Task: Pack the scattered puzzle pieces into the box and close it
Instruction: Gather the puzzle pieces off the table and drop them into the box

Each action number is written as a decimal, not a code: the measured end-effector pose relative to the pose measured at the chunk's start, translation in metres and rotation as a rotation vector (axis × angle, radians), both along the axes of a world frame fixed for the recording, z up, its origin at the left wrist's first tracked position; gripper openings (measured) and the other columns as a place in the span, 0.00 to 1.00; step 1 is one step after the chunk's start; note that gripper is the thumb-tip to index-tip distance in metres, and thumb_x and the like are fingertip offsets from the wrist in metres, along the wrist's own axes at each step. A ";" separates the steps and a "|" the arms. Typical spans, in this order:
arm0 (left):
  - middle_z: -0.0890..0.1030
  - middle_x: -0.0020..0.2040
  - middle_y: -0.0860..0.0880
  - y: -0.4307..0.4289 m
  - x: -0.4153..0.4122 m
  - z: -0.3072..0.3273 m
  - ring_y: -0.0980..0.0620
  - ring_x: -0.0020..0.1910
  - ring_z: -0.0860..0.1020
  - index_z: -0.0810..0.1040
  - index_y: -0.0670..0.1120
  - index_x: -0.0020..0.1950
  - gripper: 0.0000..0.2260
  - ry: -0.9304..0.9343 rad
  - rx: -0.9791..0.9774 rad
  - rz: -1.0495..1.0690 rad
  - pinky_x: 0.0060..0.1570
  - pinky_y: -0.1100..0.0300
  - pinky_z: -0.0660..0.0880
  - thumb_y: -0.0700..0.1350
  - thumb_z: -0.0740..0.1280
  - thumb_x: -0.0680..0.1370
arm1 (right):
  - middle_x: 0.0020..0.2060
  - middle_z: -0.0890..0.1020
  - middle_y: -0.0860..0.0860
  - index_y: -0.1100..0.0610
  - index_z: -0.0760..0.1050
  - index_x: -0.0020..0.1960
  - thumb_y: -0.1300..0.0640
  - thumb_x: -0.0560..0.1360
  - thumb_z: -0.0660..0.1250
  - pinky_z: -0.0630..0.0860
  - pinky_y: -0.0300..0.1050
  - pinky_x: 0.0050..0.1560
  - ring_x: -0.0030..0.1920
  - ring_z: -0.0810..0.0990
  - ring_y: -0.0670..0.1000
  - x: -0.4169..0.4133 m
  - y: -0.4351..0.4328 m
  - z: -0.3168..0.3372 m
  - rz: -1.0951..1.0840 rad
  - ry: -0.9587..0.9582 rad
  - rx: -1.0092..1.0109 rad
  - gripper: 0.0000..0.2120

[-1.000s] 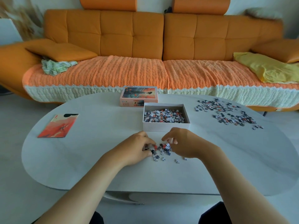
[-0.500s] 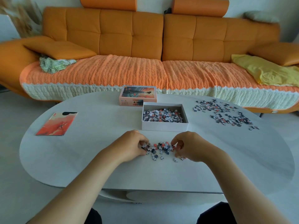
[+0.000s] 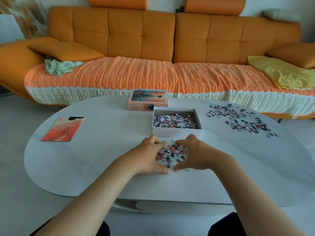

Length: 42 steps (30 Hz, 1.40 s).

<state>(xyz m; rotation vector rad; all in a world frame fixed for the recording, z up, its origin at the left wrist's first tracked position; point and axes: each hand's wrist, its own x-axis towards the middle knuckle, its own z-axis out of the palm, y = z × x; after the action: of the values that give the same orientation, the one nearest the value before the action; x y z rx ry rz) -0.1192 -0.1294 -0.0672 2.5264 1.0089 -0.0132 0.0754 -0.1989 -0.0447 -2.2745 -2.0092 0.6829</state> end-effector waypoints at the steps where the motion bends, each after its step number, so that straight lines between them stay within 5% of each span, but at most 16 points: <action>1: 0.64 0.63 0.55 0.000 0.003 -0.001 0.55 0.66 0.64 0.62 0.52 0.77 0.40 -0.033 0.001 -0.002 0.65 0.55 0.68 0.64 0.71 0.70 | 0.62 0.66 0.48 0.45 0.62 0.74 0.35 0.61 0.77 0.75 0.47 0.57 0.58 0.73 0.52 -0.003 0.003 -0.002 -0.004 0.005 0.021 0.47; 6: 0.71 0.51 0.54 0.005 0.009 0.001 0.56 0.49 0.72 0.78 0.52 0.64 0.18 -0.171 0.002 0.046 0.51 0.62 0.70 0.52 0.71 0.75 | 0.54 0.71 0.47 0.46 0.74 0.67 0.44 0.68 0.76 0.70 0.39 0.45 0.49 0.72 0.48 -0.011 0.012 -0.001 0.001 0.055 0.127 0.29; 10: 0.73 0.48 0.53 0.006 0.012 0.002 0.52 0.49 0.75 0.81 0.50 0.57 0.10 -0.190 0.058 0.049 0.48 0.59 0.71 0.47 0.70 0.76 | 0.51 0.76 0.47 0.48 0.80 0.58 0.52 0.70 0.75 0.75 0.38 0.44 0.45 0.76 0.47 -0.011 0.014 -0.001 -0.058 0.124 0.173 0.17; 15: 0.74 0.48 0.52 0.010 0.013 0.003 0.56 0.40 0.73 0.82 0.47 0.56 0.10 -0.243 0.057 0.075 0.46 0.61 0.73 0.44 0.72 0.76 | 0.46 0.76 0.43 0.51 0.81 0.57 0.54 0.71 0.74 0.72 0.35 0.41 0.43 0.77 0.46 -0.007 0.017 -0.002 -0.081 0.122 0.201 0.14; 22: 0.76 0.45 0.55 0.024 0.020 0.012 0.55 0.45 0.77 0.83 0.49 0.53 0.08 -0.267 -0.007 0.135 0.44 0.64 0.71 0.46 0.74 0.74 | 0.44 0.78 0.44 0.49 0.81 0.54 0.55 0.73 0.72 0.70 0.32 0.31 0.32 0.76 0.41 0.004 0.023 0.006 -0.080 0.106 0.216 0.10; 27: 0.79 0.41 0.59 0.041 0.033 0.030 0.61 0.41 0.77 0.81 0.52 0.46 0.04 -0.498 -0.052 0.210 0.39 0.69 0.68 0.44 0.73 0.75 | 0.39 0.80 0.46 0.53 0.82 0.51 0.56 0.74 0.72 0.77 0.39 0.41 0.35 0.77 0.46 0.019 0.032 0.019 -0.183 0.173 0.514 0.07; 31: 0.77 0.45 0.55 0.060 0.047 0.028 0.62 0.40 0.75 0.83 0.48 0.51 0.06 -0.590 0.114 0.265 0.40 0.75 0.67 0.41 0.73 0.75 | 0.44 0.79 0.51 0.56 0.83 0.50 0.59 0.73 0.72 0.64 0.33 0.39 0.41 0.73 0.48 0.027 0.049 0.013 -0.194 0.133 0.709 0.07; 37: 0.80 0.56 0.47 0.068 0.065 0.011 0.43 0.57 0.75 0.81 0.50 0.62 0.12 -0.331 0.331 0.167 0.55 0.51 0.71 0.44 0.61 0.82 | 0.51 0.79 0.50 0.49 0.79 0.61 0.55 0.75 0.71 0.73 0.42 0.49 0.48 0.77 0.51 0.028 0.065 0.000 -0.181 0.131 0.650 0.15; 42: 0.76 0.58 0.49 0.065 0.064 0.005 0.47 0.61 0.70 0.78 0.51 0.65 0.15 -0.341 0.343 0.134 0.59 0.51 0.65 0.43 0.57 0.82 | 0.51 0.77 0.49 0.52 0.81 0.56 0.57 0.74 0.71 0.72 0.41 0.47 0.45 0.76 0.49 0.032 0.065 -0.001 -0.177 0.152 0.697 0.11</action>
<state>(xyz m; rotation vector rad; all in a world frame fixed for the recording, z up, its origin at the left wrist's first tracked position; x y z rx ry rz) -0.0554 -0.0645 -0.0622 2.6213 1.1084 0.6584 0.1078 -0.1339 -0.0454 -1.8745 -1.6029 0.0989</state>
